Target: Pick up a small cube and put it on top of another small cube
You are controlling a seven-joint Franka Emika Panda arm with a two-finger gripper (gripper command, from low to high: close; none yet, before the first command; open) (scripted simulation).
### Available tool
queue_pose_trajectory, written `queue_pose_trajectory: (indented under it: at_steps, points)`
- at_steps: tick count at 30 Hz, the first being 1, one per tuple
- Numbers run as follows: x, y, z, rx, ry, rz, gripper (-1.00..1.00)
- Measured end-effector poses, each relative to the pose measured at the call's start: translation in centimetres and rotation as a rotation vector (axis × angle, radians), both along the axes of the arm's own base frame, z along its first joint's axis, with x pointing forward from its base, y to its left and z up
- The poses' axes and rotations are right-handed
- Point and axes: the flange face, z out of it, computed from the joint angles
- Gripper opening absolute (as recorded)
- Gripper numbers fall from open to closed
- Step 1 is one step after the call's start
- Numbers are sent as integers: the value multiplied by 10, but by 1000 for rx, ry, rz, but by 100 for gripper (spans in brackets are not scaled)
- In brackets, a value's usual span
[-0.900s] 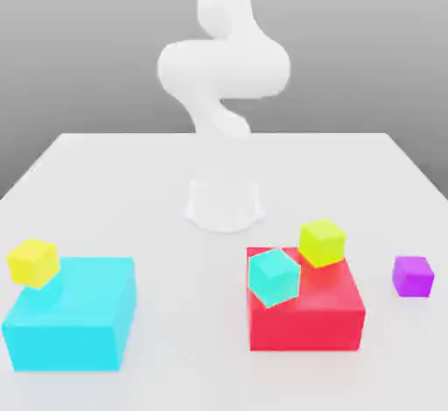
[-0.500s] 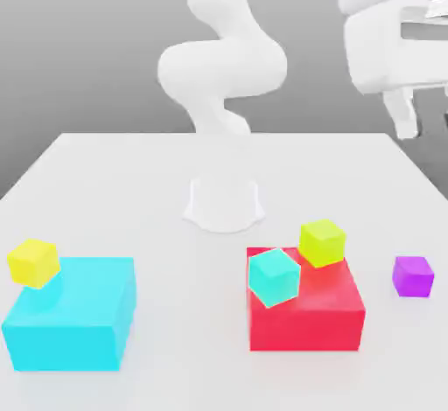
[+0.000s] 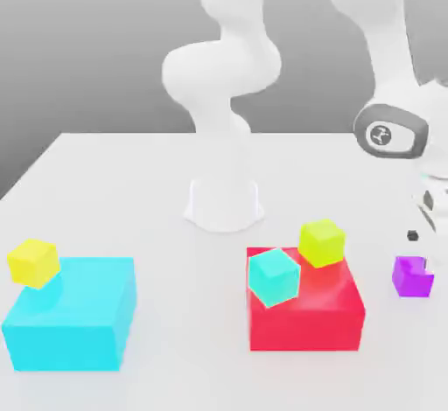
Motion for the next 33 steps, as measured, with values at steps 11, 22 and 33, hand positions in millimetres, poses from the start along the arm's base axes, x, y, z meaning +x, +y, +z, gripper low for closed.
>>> queue_pose_trajectory:
  at_steps: [11,22,33]
  points:
    - [-1,0,-1,-2,0,1,-100]
    - [22,-54,101,-9,-6,-53,-100]
    - [24,-147,171,-5,-1,-132,-100]
